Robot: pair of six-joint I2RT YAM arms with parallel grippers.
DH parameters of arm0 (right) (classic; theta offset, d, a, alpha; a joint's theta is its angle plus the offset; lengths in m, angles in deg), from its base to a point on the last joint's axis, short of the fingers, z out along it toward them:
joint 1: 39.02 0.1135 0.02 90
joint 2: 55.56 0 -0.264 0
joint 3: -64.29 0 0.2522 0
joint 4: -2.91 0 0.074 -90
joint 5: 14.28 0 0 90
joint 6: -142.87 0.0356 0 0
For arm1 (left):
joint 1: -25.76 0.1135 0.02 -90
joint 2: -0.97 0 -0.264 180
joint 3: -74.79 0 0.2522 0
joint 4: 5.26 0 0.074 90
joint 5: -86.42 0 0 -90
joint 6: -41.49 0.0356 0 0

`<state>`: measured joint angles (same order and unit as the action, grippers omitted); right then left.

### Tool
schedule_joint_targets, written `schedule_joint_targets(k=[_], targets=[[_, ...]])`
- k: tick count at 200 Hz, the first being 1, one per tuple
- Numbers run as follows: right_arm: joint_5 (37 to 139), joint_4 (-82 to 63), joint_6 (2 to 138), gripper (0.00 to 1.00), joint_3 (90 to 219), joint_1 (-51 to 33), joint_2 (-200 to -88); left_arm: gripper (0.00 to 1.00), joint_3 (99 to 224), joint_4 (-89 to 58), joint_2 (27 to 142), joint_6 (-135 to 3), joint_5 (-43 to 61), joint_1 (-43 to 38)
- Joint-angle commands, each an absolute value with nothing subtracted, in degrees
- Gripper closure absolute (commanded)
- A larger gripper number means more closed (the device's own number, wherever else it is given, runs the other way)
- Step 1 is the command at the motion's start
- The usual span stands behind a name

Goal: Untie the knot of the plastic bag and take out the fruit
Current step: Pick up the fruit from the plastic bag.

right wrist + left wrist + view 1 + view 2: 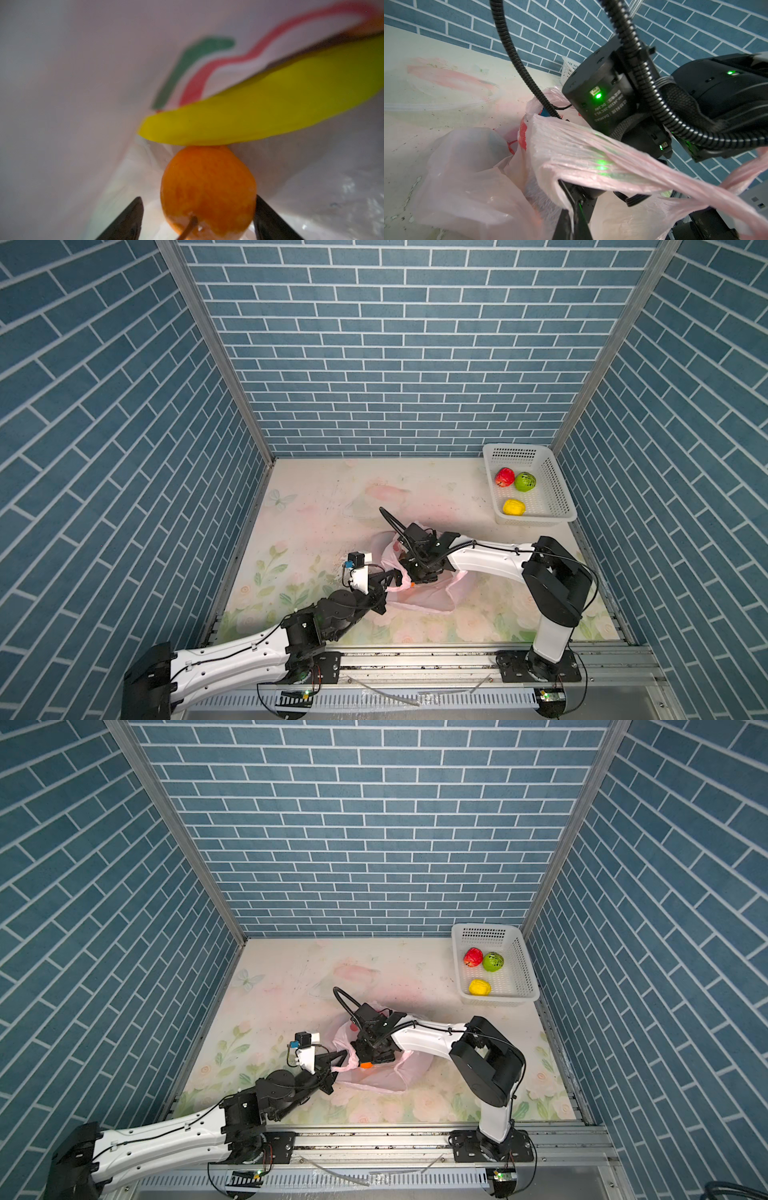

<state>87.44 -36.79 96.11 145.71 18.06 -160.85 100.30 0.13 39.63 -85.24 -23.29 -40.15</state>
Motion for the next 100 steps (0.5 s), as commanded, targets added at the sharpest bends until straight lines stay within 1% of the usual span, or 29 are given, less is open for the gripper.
schedule_joint_targets(k=[1, 17, 45, 72, 100], targets=[[85.6, -40.8, 96.9, 0.22, 148.7, 18.5, -162.6, 0.92, 100.2, -0.3, 40.3, -85.4, -23.7, -39.8], [84.5, -41.1, 96.9, 0.27, 148.3, 18.5, -162.4, 0.92, 100.3, 0.2, 40.9, -85.4, -23.6, -39.8], [82.1, -41.6, 97.2, 0.32, 146.9, 18.5, -160.2, 0.92, 100.3, 0.7, 40.8, -85.0, -23.9, -39.8], [77.3, -42.4, 98.3, 0.32, 144.0, 18.4, -156.3, 0.93, 100.2, 2.9, 39.8, -83.7, -24.3, -39.9], [73.9, -42.4, 99.7, 0.26, 140.5, 18.2, -152.2, 0.93, 101.4, 6.1, 39.6, -80.2, -25.4, -39.8]])
